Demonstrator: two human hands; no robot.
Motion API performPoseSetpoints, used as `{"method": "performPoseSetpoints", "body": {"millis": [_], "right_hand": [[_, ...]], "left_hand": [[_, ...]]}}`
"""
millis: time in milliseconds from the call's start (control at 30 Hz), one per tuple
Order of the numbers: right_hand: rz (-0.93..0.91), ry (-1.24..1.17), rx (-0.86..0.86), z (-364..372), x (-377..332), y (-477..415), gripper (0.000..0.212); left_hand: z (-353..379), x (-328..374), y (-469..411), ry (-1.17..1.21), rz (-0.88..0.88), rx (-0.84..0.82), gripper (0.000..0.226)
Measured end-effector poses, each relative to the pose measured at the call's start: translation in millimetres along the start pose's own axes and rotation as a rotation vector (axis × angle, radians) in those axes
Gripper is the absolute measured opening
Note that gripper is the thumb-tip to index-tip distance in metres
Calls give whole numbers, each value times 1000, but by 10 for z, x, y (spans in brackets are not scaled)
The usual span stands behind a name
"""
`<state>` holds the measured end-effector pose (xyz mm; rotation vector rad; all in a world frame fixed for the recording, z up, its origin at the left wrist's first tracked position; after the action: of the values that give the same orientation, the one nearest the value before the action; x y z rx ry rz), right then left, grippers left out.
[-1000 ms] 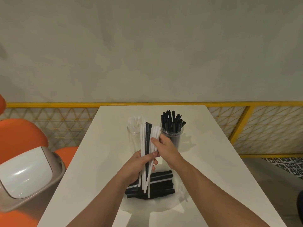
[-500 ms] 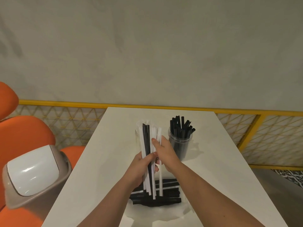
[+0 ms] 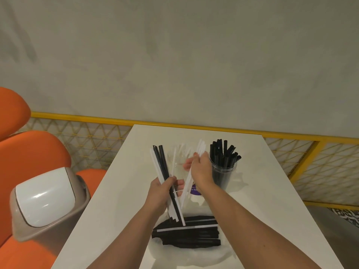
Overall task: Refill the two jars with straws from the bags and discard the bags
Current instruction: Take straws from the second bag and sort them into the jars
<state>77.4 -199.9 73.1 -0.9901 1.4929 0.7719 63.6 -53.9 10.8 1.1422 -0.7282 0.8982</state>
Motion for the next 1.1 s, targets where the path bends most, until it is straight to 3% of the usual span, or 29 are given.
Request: {"method": "performPoseSetpoints", "body": {"millis": [133,400,633,800,900,1100], "right_hand": [[-51,-89,69,-146,-235,-200,16],[-326,-324,257,-383,-1010,-582,21],[-397,-227,261,-113,-807,-619,13],[-312,-119,81,149,-405,-631,11],[-282,95,-69,302,-207,-655,18],[-510,275,62,120,-473,-582,50]], "left_hand": [[-192,1,-75,61,-34,62,16],[-210,151,-99,135,-32,-11,16],[-186,220,-122,122,-21,-22,24],[-189,232,-119,100,-10,-24,28],[-183,226,-117,97,-7,-29,28],[-153,200,-120,71,-11,-41,27]]}}
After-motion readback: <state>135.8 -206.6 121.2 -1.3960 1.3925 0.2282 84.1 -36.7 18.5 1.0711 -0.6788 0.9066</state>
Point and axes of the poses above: each hand's wrist, its own y-axis away from the middle knuckle, its own z-axis out of the palm, x = y × z, the point moved 10 cm from there along -y, towards the middle knuckle, and after that the axes turned 8 degrees about -z, right-handed, at the moved point
